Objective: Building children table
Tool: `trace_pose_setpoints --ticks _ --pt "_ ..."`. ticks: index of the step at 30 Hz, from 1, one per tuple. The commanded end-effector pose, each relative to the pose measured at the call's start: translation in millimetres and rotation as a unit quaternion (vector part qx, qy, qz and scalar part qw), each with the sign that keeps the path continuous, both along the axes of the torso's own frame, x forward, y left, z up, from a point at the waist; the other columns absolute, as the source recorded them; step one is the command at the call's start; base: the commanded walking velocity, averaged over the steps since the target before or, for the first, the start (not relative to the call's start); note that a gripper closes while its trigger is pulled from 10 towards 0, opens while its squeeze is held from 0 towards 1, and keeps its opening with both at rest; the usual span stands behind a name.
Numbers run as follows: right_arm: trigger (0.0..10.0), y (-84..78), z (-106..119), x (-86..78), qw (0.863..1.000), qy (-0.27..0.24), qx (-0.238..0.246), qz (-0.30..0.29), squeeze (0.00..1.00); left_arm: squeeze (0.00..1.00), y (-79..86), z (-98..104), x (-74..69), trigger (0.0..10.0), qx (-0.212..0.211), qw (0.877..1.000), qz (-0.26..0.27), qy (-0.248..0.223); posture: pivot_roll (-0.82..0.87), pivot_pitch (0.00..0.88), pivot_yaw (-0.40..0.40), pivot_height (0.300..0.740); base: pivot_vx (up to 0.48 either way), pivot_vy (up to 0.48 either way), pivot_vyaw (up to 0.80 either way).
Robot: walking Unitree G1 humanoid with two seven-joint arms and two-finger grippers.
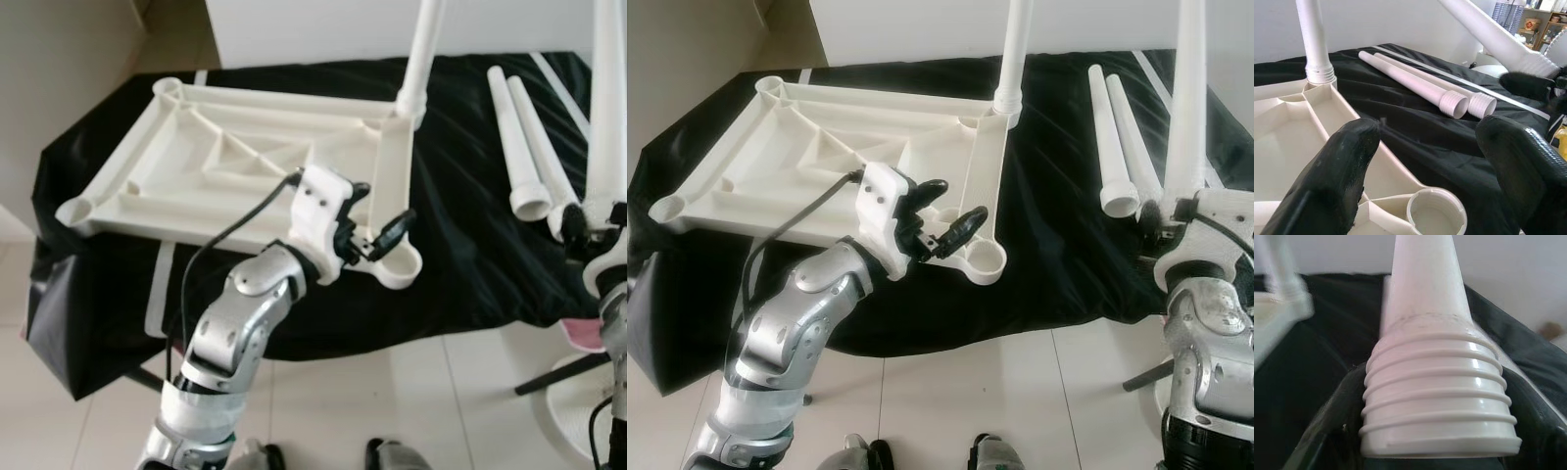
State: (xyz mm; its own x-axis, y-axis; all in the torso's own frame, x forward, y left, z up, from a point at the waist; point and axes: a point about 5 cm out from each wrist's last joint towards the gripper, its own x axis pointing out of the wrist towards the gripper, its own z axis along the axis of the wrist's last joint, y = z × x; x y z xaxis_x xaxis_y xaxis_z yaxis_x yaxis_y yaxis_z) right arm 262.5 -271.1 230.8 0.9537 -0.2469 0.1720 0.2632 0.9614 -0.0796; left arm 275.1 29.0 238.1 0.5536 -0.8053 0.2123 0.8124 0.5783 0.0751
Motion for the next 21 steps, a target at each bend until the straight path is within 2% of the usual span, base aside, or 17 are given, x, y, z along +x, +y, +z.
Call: trace_pose_setpoints --ticks 1,4,5,6,9,14,21 --pt "10.0 23.5 -3.4 7.2 0.996 0.013 0.005 0.083 0.00 0.00 -3.0 2.1 -1.4 10.0 0.000 1.000 -0.008 -0.010 -0.10 0.101 0.015 0.740 0.000 0.000 0.00" --pt "10.0 23.5 -3.4 7.2 0.996 0.013 0.005 0.083 0.00 0.00 -3.0 2.1 -1.4 10.0 0.000 1.000 -0.008 -0.010 -0.10 0.101 0.015 0.740 0.000 0.000 0.00" --pt "10.0 39.3 -14.0 11.6 0.989 0.045 -0.002 0.138 0.00 0.00 -4.7 2.8 -2.2 10.0 0.003 1.000 -0.014 -0.015 -0.09 0.103 0.010 0.740 0.000 0.000 0.00" --pt "10.0 45.0 -18.6 12.6 0.986 0.058 -0.004 0.159 0.00 0.00 -5.4 2.9 -2.8 10.0 0.004 1.000 -0.017 -0.016 -0.09 0.103 0.010 0.740 0.000 0.000 0.00" --pt "10.0 50.4 -24.9 14.1 0.981 0.072 0.004 0.182 0.00 0.00 -6.7 2.5 -4.4 10.0 0.011 0.999 -0.024 -0.023 -0.08 0.107 -0.001 0.740 0.000 0.000 0.00" --pt "10.0 45.7 -35.2 14.8 0.981 0.099 0.017 0.169 0.00 0.00 -6.6 2.3 -5.6 10.0 0.021 0.999 -0.028 -0.034 -0.08 0.114 -0.011 0.740 0.000 0.000 0.00" --pt "10.0 41.1 -41.2 12.5 0.984 0.106 0.028 0.143 0.00 0.00 -4.6 2.8 -5.0 10.0 0.020 0.999 -0.025 -0.034 -0.07 0.117 -0.013 0.740 0.000 0.000 0.00"
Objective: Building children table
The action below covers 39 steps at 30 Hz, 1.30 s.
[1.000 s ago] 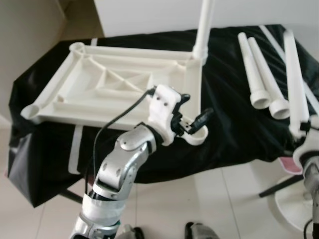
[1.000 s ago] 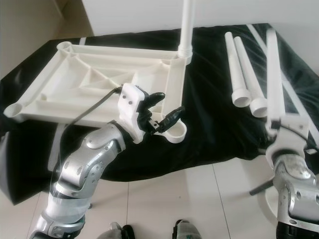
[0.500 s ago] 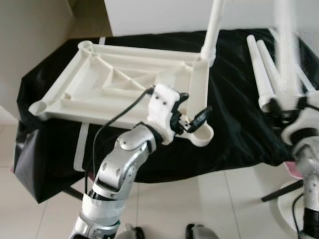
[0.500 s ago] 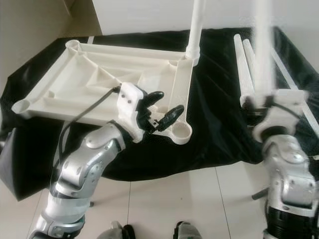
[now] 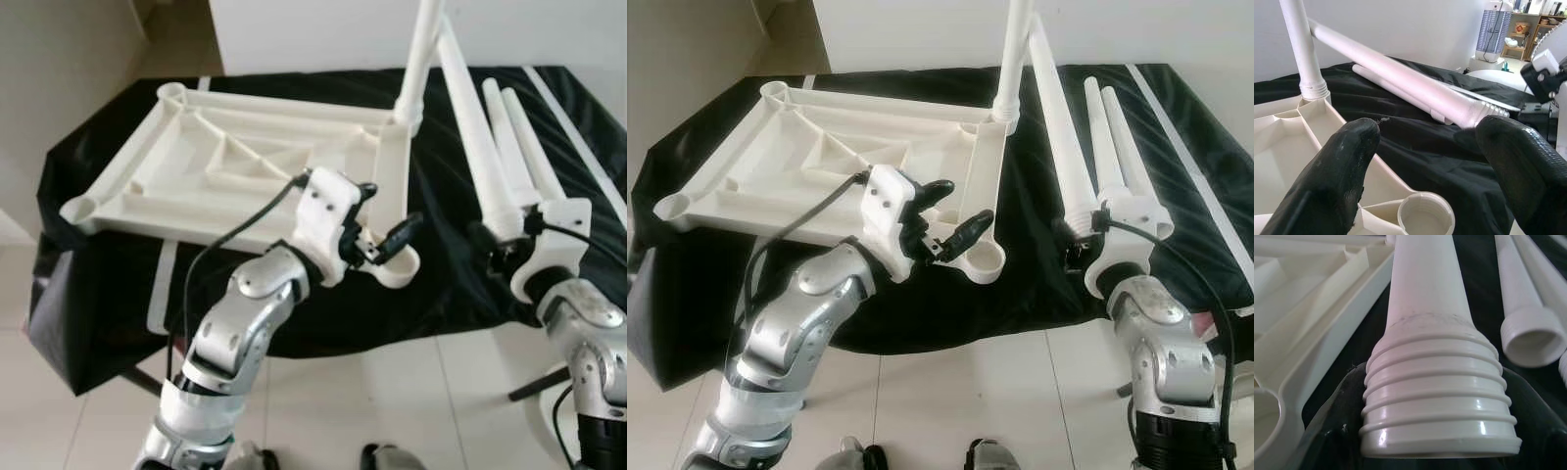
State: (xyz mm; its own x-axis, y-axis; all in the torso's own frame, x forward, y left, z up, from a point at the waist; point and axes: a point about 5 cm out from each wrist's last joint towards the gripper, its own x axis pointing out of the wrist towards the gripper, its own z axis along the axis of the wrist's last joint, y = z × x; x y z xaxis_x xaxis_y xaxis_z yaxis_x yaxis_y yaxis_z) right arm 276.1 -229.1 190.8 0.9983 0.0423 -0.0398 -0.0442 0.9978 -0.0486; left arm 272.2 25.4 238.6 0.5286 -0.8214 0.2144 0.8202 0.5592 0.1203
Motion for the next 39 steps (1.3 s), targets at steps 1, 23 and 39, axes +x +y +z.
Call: trace_pose_setpoints --ticks 1,23,39 --pt "10.0 -3.9 -5.2 -2.3 0.999 0.010 0.013 -0.028 0.00 0.00 -0.4 1.9 -2.2 10.0 0.008 1.000 -0.013 -0.014 -0.07 0.118 -0.012 0.740 0.000 0.000 0.00" --pt "10.0 6.2 -48.4 -21.3 0.986 0.150 0.029 -0.058 0.00 0.00 -1.9 3.8 -2.5 10.0 0.002 1.000 -0.011 -0.015 -0.08 0.123 0.003 0.740 0.000 0.000 0.00" --pt "10.0 9.2 -44.8 -28.2 0.987 0.158 0.015 -0.035 1.00 0.00 -1.9 4.0 -2.3 10.0 -0.002 1.000 -0.009 -0.013 -0.08 0.125 -0.002 0.740 0.000 0.000 0.00"
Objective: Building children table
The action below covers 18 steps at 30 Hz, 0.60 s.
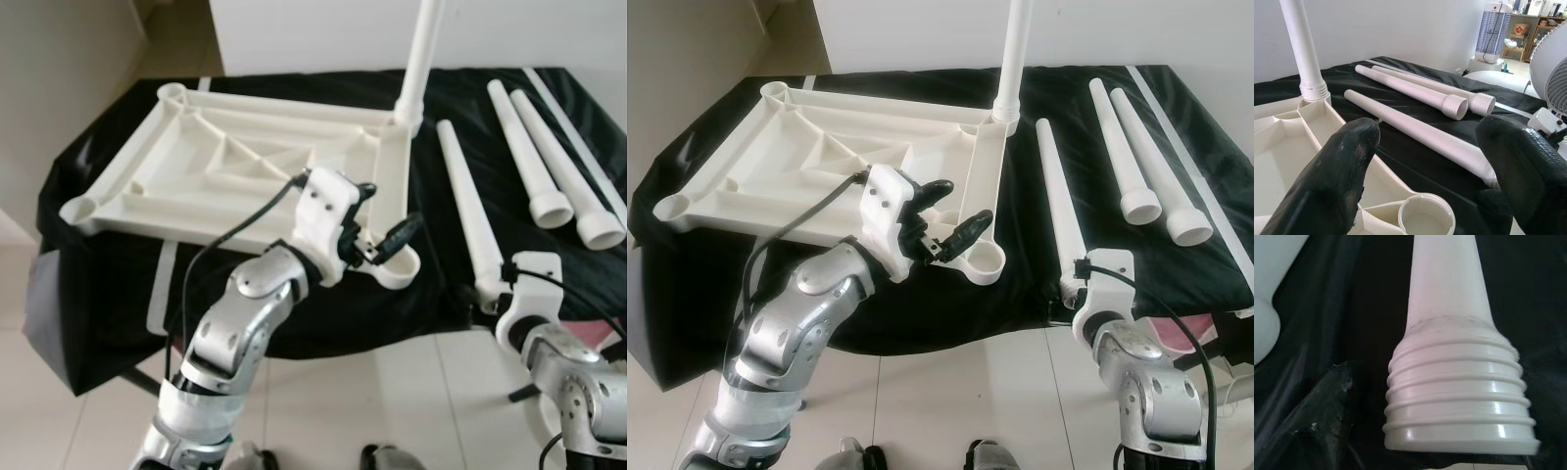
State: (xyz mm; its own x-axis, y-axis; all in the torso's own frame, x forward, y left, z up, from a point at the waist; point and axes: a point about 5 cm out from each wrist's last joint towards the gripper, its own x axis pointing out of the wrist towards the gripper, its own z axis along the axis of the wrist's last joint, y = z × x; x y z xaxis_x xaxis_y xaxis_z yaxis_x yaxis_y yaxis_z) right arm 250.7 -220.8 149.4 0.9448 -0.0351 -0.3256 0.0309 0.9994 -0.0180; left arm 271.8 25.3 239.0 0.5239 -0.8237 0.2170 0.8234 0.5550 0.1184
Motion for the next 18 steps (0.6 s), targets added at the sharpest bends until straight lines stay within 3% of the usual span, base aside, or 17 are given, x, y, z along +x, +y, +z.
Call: trace_pose_setpoints --ticks 1,4,8,9,18 --pt "10.0 1.0 -3.3 -2.8 1.000 0.012 0.002 0.007 1.00 0.00 -1.8 3.5 -1.9 10.0 0.000 1.000 -0.006 -0.013 -0.08 0.125 -0.002 0.740 0.000 0.000 0.00" --pt "10.0 4.1 17.0 4.0 0.998 -0.045 0.010 0.031 1.00 0.00 -2.9 3.1 -1.8 10.0 0.001 1.000 -0.008 -0.012 -0.08 0.127 -0.004 0.740 0.000 0.000 0.00" --pt "10.0 6.5 30.1 8.5 0.996 -0.076 0.011 0.045 1.00 0.00 -4.4 2.7 -2.5 10.0 0.004 1.000 -0.011 -0.014 -0.08 0.128 -0.005 0.740 0.000 0.000 0.00" --pt "10.0 8.0 35.1 10.8 0.995 -0.087 0.015 0.053 0.00 0.00 -5.4 2.3 -3.3 10.0 0.005 1.000 -0.013 -0.015 -0.08 0.128 -0.008 0.740 0.000 0.000 0.00" --pt "10.0 14.3 51.2 19.6 0.989 -0.125 0.015 0.078 0.00 0.00 -10.1 -1.9 -8.5 10.0 0.018 0.999 -0.028 -0.024 -0.07 0.120 -0.021 0.740 0.000 0.000 0.00"
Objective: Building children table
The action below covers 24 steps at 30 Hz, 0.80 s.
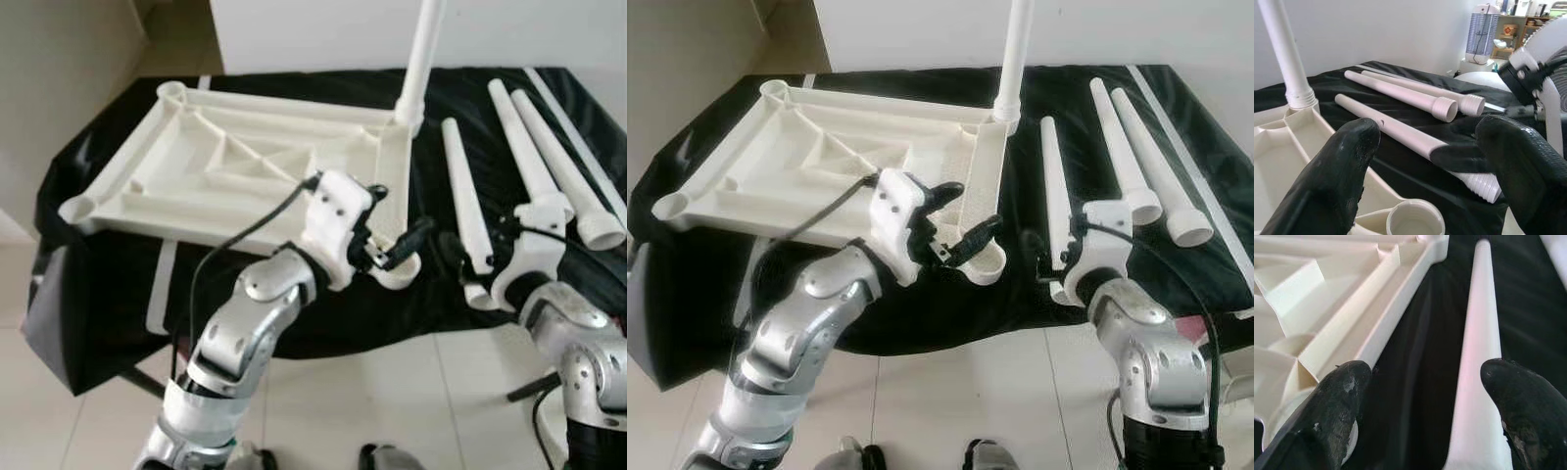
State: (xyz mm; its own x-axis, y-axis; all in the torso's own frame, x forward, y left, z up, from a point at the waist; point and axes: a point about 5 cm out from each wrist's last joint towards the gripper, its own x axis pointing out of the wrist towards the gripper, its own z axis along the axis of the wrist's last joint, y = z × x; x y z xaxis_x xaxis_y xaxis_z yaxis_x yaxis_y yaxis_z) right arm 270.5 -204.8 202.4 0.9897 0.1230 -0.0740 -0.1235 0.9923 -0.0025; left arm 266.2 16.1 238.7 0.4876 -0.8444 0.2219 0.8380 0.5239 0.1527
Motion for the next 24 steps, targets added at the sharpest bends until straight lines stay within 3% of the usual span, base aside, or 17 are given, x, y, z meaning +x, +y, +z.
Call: trace_pose_setpoints --ticks 1,4,7,12,13,18,21,24 --pt "10.0 -1.4 -0.2 1.3 1.000 -0.002 0.004 -0.001 0.00 0.00 -1.3 -1.9 -3.4 10.0 0.011 1.000 -0.013 -0.008 -0.07 0.119 -0.022 0.740 0.000 0.000 0.00" --pt "10.0 -7.5 2.5 11.5 0.999 -0.005 0.025 -0.043 0.00 0.00 -3.2 -6.0 -5.4 10.0 0.027 0.999 -0.025 -0.006 -0.07 0.114 -0.020 0.740 0.000 0.000 0.00" --pt "10.0 -18.4 -2.7 28.0 0.993 0.017 0.061 -0.100 0.00 0.00 -7.8 -24.3 -11.2 10.0 0.101 0.993 -0.056 -0.009 -0.06 0.111 -0.017 0.740 0.000 0.000 0.00" --pt "10.0 -22.0 -7.2 39.4 0.990 0.033 0.066 -0.121 0.00 0.00 -7.5 -42.1 -10.5 10.0 0.161 0.985 -0.055 0.007 -0.06 0.115 -0.010 0.740 0.000 0.000 0.00" --pt "10.0 -20.7 -11.6 52.8 0.988 0.070 0.039 -0.130 0.00 0.00 -4.9 -49.3 -5.7 10.0 0.178 0.982 -0.046 0.034 -0.06 0.122 -0.009 0.740 0.000 0.000 0.00" --pt "10.0 -18.1 -9.5 61.5 0.988 0.078 0.025 -0.127 0.00 0.00 -3.7 -50.3 -3.7 10.0 0.180 0.982 -0.041 0.044 -0.06 0.132 -0.009 0.740 0.000 0.000 0.00" --pt "10.0 -14.1 -9.7 72.6 0.983 0.126 0.064 -0.118 0.00 0.00 -0.7 -51.3 -1.3 10.0 0.180 0.981 -0.023 0.063 -0.04 0.150 -0.017 0.740 0.000 0.000 0.00" --pt "10.0 -13.2 -10.2 75.3 0.981 0.141 0.073 -0.116 0.00 0.00 0.4 -51.9 -0.5 10.0 0.181 0.981 -0.017 0.067 -0.04 0.150 -0.017 0.740 0.000 0.000 0.00"
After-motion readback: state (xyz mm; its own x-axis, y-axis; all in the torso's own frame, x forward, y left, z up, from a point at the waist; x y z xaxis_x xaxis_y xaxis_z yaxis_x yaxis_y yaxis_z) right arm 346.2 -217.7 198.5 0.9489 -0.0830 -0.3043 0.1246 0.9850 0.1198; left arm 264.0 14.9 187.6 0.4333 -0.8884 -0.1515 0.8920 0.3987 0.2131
